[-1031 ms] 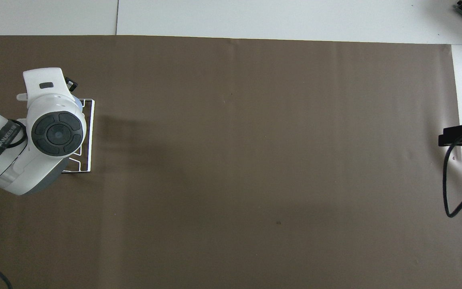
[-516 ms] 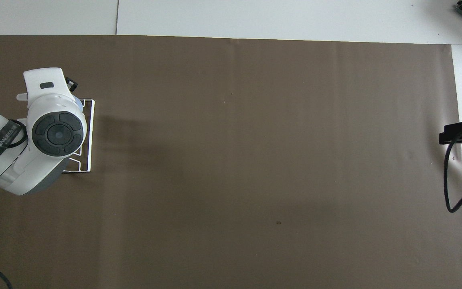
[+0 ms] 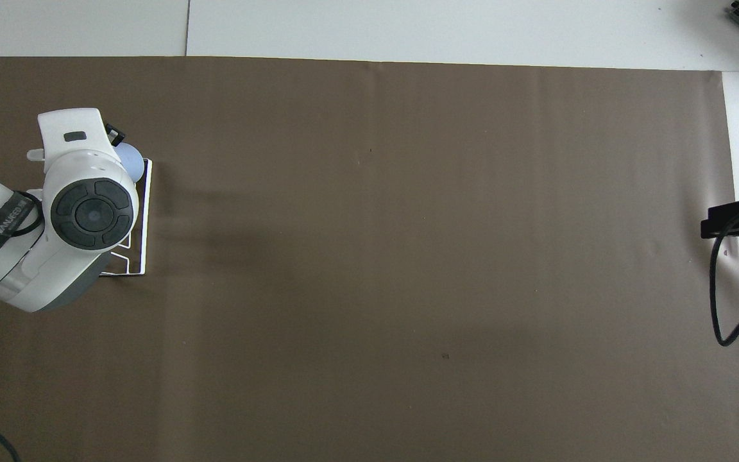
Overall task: Hang cup on cup holder
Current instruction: 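Lower the cup onto a rack hook with the left gripper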
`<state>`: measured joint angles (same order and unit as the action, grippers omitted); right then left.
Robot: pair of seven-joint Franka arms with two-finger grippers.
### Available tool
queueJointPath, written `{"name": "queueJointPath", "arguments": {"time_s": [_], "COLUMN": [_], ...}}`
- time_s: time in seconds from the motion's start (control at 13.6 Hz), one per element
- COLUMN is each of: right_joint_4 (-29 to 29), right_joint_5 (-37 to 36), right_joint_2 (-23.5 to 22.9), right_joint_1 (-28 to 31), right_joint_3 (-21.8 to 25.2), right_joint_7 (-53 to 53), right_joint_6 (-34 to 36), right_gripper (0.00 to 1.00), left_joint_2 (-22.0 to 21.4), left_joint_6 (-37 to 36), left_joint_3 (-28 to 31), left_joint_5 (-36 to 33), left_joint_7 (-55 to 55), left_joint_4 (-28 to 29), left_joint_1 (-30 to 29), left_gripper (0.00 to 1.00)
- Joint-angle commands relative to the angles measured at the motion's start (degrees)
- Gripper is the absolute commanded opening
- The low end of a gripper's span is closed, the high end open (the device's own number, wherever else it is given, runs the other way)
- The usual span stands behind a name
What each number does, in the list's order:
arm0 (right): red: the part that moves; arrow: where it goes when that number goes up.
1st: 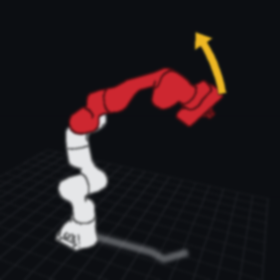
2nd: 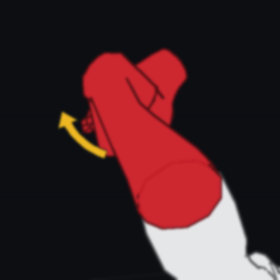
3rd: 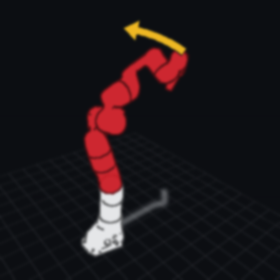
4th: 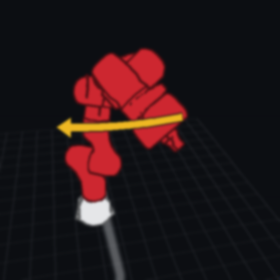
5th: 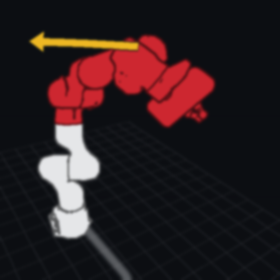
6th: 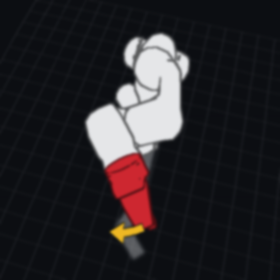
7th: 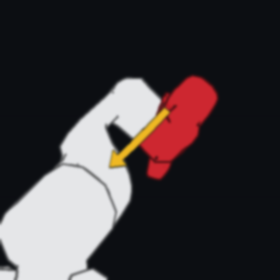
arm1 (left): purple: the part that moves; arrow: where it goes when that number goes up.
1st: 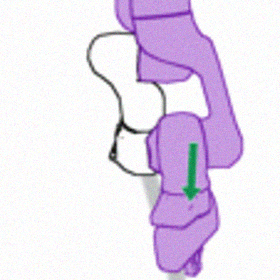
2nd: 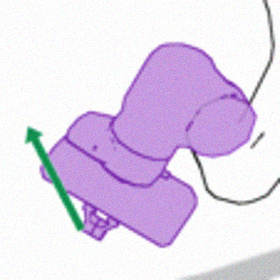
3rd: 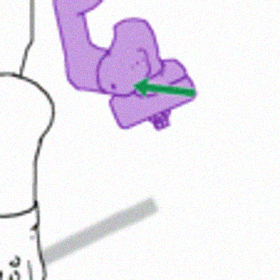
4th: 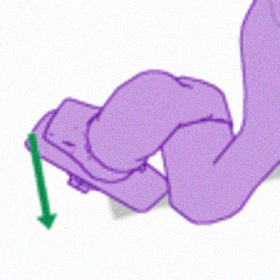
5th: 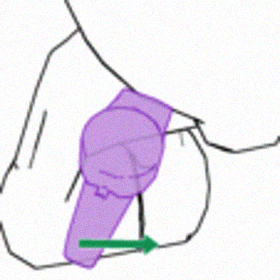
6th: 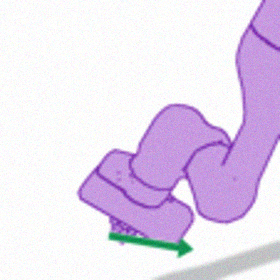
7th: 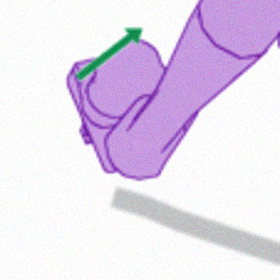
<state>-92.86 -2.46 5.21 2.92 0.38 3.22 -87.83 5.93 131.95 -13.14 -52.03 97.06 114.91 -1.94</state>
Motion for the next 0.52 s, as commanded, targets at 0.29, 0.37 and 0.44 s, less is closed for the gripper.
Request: {"name": "queueJointPath", "arguments": {"time_s": [0.29, 0.37, 0.44], "right_joint_4": [0.31, 0.31, 0.31], "right_joint_5": [0.44, 0.44, 0.53], "right_joint_2": [0.5, 0.5, 0.5], "right_joint_1": [0.16, 0.16, 0.25], "right_joint_3": [-0.2, -0.29, -0.29], "right_joint_7": [-3.3, -3.3, -3.3], "right_joint_6": [1.17, 1.17, 1.17], "right_gripper": [1.0, 1.0, 1.0], "left_joint_2": [-0.39, -0.74, -1.26], "left_joint_6": [0.07, -0.63, -1.33], "left_joint_3": [-0.3, -0.39, -0.74], "left_joint_5": [-1.32, -1.32, -1.14], "left_joint_7": [-3.09, -3.8, -4.06], "left_joint_4": [-0.3, -0.65, -1.09], "left_joint_1": [-0.09, 0.01, 0.09], "left_gripper": [0.9, 0.99, 1.0]}}
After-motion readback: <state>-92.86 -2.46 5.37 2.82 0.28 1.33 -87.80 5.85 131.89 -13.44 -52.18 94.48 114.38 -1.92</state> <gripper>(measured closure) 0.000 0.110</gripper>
